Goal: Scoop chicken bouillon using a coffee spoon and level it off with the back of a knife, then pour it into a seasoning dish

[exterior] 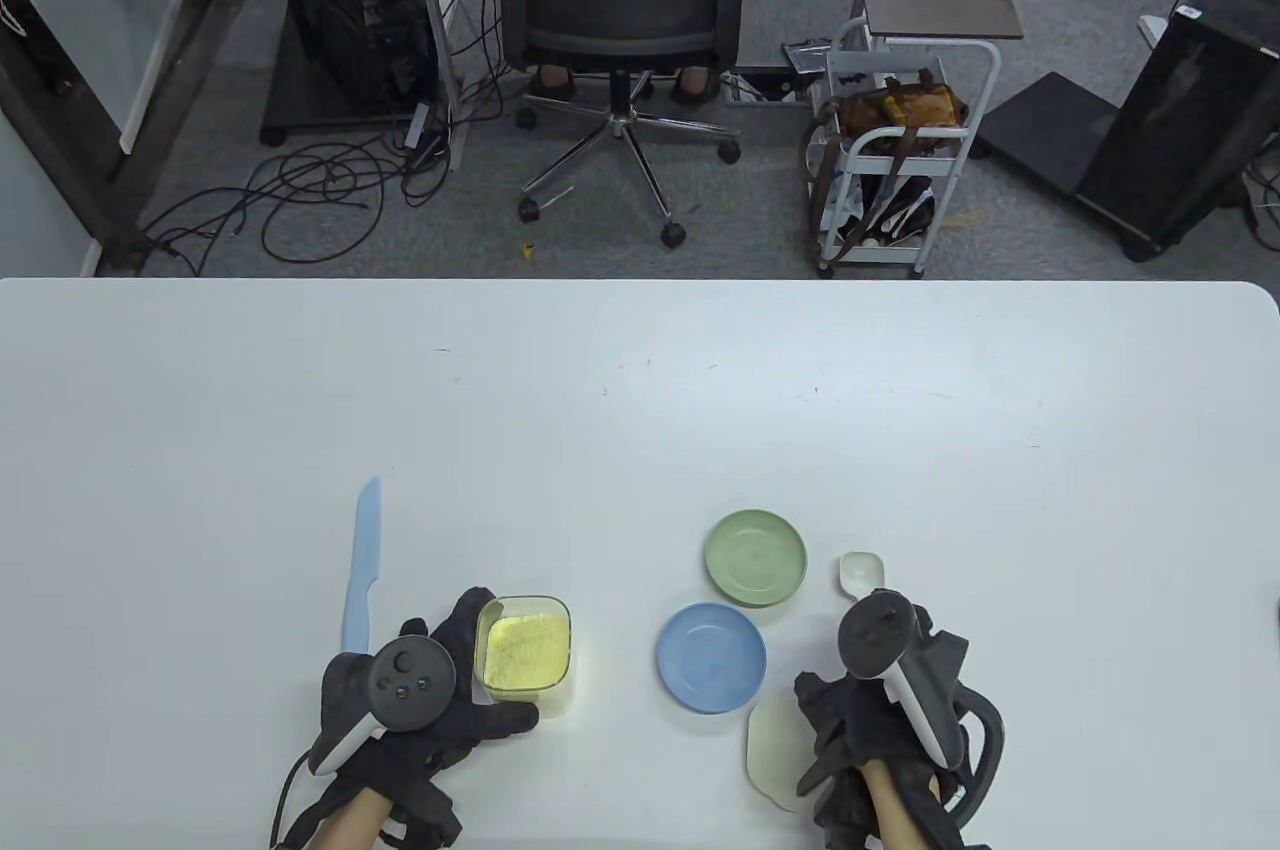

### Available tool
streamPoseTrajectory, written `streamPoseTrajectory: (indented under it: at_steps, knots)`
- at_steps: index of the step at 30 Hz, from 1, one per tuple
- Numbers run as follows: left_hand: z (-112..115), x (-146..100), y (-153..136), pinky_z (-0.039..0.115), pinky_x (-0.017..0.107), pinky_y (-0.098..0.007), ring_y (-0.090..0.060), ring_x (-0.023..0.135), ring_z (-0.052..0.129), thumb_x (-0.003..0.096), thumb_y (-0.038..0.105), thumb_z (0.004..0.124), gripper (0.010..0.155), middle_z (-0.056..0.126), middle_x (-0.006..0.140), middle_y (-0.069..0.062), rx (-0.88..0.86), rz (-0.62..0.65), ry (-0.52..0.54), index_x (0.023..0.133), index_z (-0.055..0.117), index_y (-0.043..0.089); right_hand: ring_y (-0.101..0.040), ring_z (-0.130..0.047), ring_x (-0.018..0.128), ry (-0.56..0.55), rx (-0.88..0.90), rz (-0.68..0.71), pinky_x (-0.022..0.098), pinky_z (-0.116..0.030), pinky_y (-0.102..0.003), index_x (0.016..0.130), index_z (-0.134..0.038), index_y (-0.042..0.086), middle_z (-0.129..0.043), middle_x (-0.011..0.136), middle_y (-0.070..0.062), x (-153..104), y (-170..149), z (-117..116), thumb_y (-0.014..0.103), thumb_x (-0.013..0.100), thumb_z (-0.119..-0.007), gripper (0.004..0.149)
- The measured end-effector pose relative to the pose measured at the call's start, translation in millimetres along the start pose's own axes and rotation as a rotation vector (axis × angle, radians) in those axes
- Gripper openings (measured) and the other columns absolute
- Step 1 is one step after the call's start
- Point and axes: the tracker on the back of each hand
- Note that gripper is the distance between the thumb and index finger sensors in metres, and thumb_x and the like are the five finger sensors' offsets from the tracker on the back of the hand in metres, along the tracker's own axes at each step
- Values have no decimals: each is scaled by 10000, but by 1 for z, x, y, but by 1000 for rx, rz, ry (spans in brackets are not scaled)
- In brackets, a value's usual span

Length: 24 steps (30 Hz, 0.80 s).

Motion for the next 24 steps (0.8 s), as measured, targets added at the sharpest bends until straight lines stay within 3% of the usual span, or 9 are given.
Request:
streamPoseTrajectory:
  at_steps: [2,6,10,11,13,16,24]
  knots:
    - [0,0,0,266,795,-642,-245,1140,574,291,598,895,1187,438,1183,-63,-1,-1,-1,1072,116,160,-416,-322,894,-34,-6,-73,667,-349,-579,891,-96,224,-175,1009,-113,10,-6,-3,416,367,-819,913]
    - [0,0,0,265,796,-640,-246,1140,574,294,598,893,1184,439,1183,-62,0,-1,-3,1072,115,160,-394,-449,830,7,-111,-167,617,-438,-544,905,-134,198,-286,983,-121,30,-17,-20,463,366,-787,887]
    - [0,0,0,264,797,-640,-244,1141,572,293,598,893,1185,439,1183,-62,-1,-2,-6,1072,115,162,-391,-565,743,81,-110,-184,558,-505,-530,920,-312,155,-458,936,-140,40,-22,-35,515,361,-758,800]
    - [0,0,0,264,796,-640,-245,1140,573,293,598,894,1185,438,1183,-61,-1,-3,-7,1072,115,161,-382,-548,733,75,-113,-194,558,-487,-522,916,-324,160,-442,926,-135,41,-22,-36,507,363,-762,785]
    - [0,1,0,264,797,-639,-243,1141,573,293,598,893,1184,438,1183,-60,-1,-3,-8,1072,115,162,-379,-631,668,-19,-162,-174,508,-543,-521,884,-459,147,-557,863,-136,42,-21,-35,497,360,-757,697]
    - [0,1,0,263,797,-639,-246,1140,573,295,596,893,1183,437,1183,-63,2,-4,-9,1072,115,160,-364,-715,579,-64,-185,-181,451,-592,-512,821,-581,146,-687,763,-121,46,-19,-33,477,345,-760,607]
    - [0,1,0,263,799,-638,-243,1142,571,294,596,894,1183,438,1183,-59,5,-7,-16,1071,114,164,-388,-708,531,40,-113,-203,441,-565,-532,742,-636,111,-723,672,-143,58,-17,-30,378,358,-776,488]
Point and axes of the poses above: the tracker on the back of each hand, its own y axis roughly to the thumb side, its own x axis roughly from the wrist to the fingertips, z = x × y
